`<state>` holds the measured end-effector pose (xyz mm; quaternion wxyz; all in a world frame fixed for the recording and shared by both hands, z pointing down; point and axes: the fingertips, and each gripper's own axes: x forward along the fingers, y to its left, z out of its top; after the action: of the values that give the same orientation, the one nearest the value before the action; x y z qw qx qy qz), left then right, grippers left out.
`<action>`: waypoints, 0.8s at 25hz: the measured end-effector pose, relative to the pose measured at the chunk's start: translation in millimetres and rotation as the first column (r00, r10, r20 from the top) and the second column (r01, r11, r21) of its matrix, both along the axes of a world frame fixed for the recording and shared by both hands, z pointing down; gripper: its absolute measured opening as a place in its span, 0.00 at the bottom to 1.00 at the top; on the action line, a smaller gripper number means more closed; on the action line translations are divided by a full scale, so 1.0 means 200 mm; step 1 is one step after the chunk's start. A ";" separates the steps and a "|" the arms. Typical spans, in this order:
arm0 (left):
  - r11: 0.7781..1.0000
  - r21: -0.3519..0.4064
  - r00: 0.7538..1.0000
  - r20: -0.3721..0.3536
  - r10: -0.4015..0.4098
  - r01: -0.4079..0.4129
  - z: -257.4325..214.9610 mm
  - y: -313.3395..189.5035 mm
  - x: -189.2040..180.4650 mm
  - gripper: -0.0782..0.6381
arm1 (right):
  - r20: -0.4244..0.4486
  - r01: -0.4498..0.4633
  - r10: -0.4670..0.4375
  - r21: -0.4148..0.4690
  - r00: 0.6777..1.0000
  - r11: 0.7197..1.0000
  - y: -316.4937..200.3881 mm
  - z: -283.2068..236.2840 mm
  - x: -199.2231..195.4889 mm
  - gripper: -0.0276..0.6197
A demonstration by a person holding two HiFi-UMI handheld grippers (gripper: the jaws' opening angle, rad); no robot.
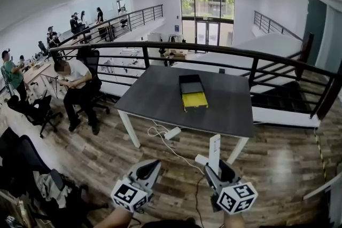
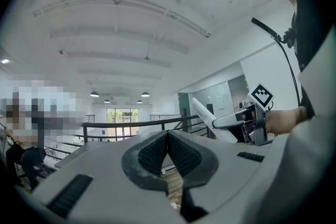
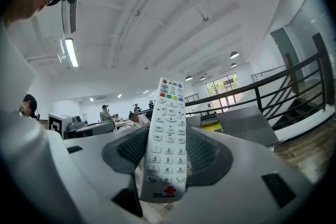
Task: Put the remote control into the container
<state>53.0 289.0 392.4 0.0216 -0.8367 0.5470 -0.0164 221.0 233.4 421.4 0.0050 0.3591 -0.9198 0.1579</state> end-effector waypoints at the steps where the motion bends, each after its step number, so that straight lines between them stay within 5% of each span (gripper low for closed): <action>1: 1.000 -0.004 1.000 -0.003 -0.004 0.004 0.00 -0.03 0.03 0.12 | 0.003 0.006 -0.006 -0.001 1.000 1.000 -0.03 0.01 0.03 0.40; 11: 0.998 -0.023 0.998 -0.003 -0.055 0.055 0.01 -0.26 0.16 0.12 | 0.001 0.023 -0.023 -0.016 1.000 1.000 -0.30 0.01 0.20 0.40; 20: 0.998 -0.036 0.998 -0.017 -0.060 0.060 0.07 -0.46 0.11 0.12 | -0.009 0.024 -0.024 -0.027 1.000 0.999 -0.51 0.07 0.14 0.40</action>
<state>75.9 196.1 406.8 0.0013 -0.8203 0.5717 -0.0190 249.7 131.4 435.0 0.0159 0.3487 -0.9218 0.1686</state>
